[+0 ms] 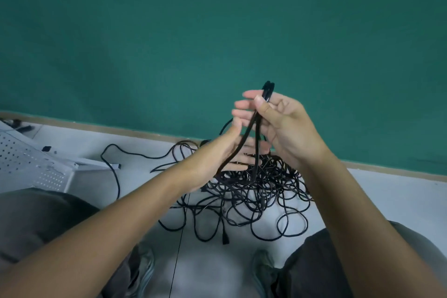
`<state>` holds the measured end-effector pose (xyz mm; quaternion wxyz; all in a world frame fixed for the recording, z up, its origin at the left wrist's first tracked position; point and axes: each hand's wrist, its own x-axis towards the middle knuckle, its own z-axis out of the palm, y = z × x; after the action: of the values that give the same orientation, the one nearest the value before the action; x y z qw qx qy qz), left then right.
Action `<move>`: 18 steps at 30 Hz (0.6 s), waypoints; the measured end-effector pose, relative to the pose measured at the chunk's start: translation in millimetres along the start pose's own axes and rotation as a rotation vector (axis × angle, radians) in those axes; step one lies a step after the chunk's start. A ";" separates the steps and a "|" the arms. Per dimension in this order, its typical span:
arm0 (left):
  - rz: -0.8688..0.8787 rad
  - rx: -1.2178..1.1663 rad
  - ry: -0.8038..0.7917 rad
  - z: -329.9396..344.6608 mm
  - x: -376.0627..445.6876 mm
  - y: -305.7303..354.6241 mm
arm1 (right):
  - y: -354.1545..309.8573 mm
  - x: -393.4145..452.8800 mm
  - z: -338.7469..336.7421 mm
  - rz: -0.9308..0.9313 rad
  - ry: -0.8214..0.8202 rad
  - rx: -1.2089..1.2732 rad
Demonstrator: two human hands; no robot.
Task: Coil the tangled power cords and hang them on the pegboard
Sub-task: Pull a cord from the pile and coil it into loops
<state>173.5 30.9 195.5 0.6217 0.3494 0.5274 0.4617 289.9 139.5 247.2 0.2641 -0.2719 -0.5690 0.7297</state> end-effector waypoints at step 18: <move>0.269 -0.237 0.225 -36.9 -8.6 41.6 | 60.6 -30.6 15.4 0.273 -0.416 -0.435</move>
<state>128.7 34.6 229.4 0.5286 0.2873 0.4840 0.6355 296.3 94.8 194.3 -0.0222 -0.2410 -0.7114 0.6598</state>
